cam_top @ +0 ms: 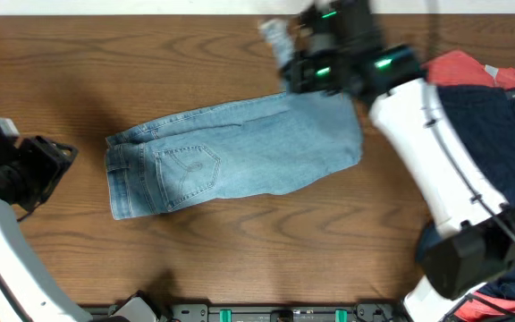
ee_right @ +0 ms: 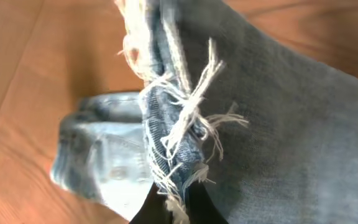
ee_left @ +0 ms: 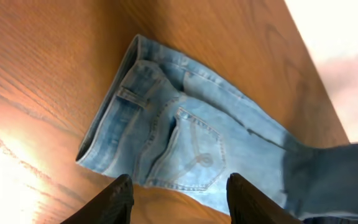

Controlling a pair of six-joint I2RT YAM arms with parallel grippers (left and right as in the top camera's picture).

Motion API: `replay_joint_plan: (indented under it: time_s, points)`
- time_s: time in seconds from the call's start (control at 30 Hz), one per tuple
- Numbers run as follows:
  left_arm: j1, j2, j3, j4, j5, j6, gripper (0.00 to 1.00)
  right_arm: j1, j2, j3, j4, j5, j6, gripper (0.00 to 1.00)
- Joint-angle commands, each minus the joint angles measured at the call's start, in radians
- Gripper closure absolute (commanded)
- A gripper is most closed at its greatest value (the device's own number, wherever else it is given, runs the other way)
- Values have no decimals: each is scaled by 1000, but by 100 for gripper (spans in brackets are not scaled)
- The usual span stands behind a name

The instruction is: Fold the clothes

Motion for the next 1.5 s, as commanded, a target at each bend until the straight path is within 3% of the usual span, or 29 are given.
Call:
replay_joint_plan:
  time_s: [0.0,0.4,0.8,0.83,0.93,1.07,1.2,1.37,1.47]
  points:
    - [-2,-9,79,-41,14,-5,50,116,21,7,32,148,46,99]
    - [-2,-31,109,-55,14,-5,50,402,245,7,251,154,133,99]
    - [-2,-31,109,-58,14,-5,50,518,303,7,377,164,136,97]
    - [-2,-31,109,-58,14,-5,50,523,309,7,380,165,136,93]
    - [-2,-31,109,-58,14,-5,50,534,326,7,391,160,134,66]
    - [-2,-31,109,-58,14,-5,49,534,322,7,408,67,47,54]
    - [-4,-29,109,-58,13,4,49,504,288,7,326,99,45,57]
    - [-75,-15,109,-51,14,64,51,404,203,7,114,274,50,64]
    - [-175,6,109,-36,13,142,69,325,164,7,-7,296,87,79]
